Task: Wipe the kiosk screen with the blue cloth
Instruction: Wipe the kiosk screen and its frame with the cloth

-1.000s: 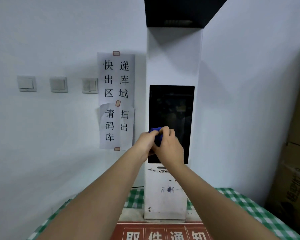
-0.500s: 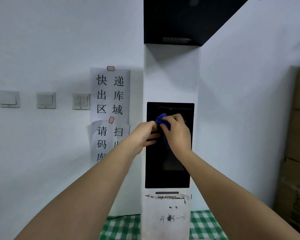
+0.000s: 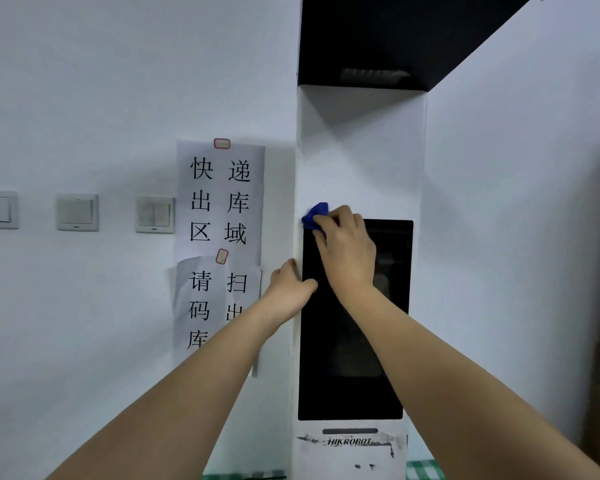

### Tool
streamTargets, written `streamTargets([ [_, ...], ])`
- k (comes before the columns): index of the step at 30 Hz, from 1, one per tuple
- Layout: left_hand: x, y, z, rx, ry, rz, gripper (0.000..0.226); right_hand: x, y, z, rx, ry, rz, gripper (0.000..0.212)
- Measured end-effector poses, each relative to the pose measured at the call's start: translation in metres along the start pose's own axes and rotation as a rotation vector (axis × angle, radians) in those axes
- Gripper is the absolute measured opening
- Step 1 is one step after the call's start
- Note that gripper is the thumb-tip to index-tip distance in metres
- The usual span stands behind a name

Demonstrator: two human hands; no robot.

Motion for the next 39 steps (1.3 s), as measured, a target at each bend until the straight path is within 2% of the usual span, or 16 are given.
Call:
streamTargets([
  [5, 0.004, 0.001, 0.0, 0.051, 0.01, 0.042, 0.057, 0.006, -0.029, 0.021, -0.5, -0.063, 0.115, 0.026],
  [6, 0.004, 0.0, 0.0, 0.052, 0.014, 0.047, 0.054, 0.002, -0.026, 0.017, -0.53, -0.052, 0.143, 0.028],
  [7, 0.004, 0.0, 0.0, 0.051, 0.011, 0.048, 0.053, -0.001, -0.019, 0.01, -0.495, -0.043, 0.152, 0.029],
  [10, 0.005, 0.0, 0.001, 0.045, -0.007, 0.045, 0.054, 0.0, -0.001, -0.003, -0.198, -0.04, 0.11, 0.031],
  [12, 0.004, 0.0, 0.002, 0.041, -0.002, 0.037, 0.056, 0.004, -0.007, 0.005, -0.132, -0.034, 0.066, 0.029],
  [13, 0.004, 0.0, 0.002, 0.041, 0.002, 0.034, 0.056, 0.007, -0.014, 0.011, -0.187, -0.038, 0.061, 0.03],
  [17, 0.005, 0.001, 0.006, 0.037, -0.02, 0.055, 0.056, 0.005, -0.035, 0.022, -0.604, -0.115, 0.163, 0.034],
  [18, 0.005, 0.001, 0.008, 0.038, -0.028, 0.052, 0.054, 0.002, -0.032, 0.013, -0.595, -0.116, 0.202, 0.034],
  [22, 0.005, 0.001, 0.011, 0.022, -0.041, 0.025, 0.059, -0.002, -0.02, -0.007, -0.286, -0.101, 0.177, 0.036],
  [24, 0.004, 0.0, 0.012, 0.018, -0.038, 0.017, 0.062, 0.004, -0.026, 0.009, -0.33, -0.123, 0.158, 0.04],
  [27, 0.006, 0.0, 0.015, 0.016, -0.068, 0.02, 0.055, 0.003, -0.035, 0.025, -0.556, -0.172, 0.227, 0.041],
  [29, 0.005, 0.0, 0.014, 0.014, -0.061, 0.011, 0.052, 0.0, -0.031, 0.01, -0.564, -0.181, 0.295, 0.035],
  [33, 0.005, 0.002, 0.012, 0.014, -0.01, 0.026, 0.051, -0.001, -0.018, -0.009, -0.261, -0.158, 0.217, 0.034],
  [35, 0.006, 0.0, 0.011, 0.0, -0.006, 0.033, 0.043, 0.006, -0.024, 0.008, -0.304, -0.17, 0.208, 0.038],
  [37, 0.007, -0.001, 0.011, -0.013, -0.005, 0.022, 0.031, 0.006, -0.032, 0.021, -0.464, -0.202, 0.255, 0.04],
  [39, 0.008, -0.002, 0.011, -0.014, -0.019, 0.014, 0.035, 0.002, -0.033, 0.016, -0.578, -0.22, 0.329, 0.038],
])
Point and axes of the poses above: each hand's wrist, its own z-axis away from the middle knuckle, its own x-axis out of the palm, y = z × x, the point moved 9 cm from there along -z, towards the middle knuckle, and after that the axes turned 3 degrees about -y, right-handed, at the moved point
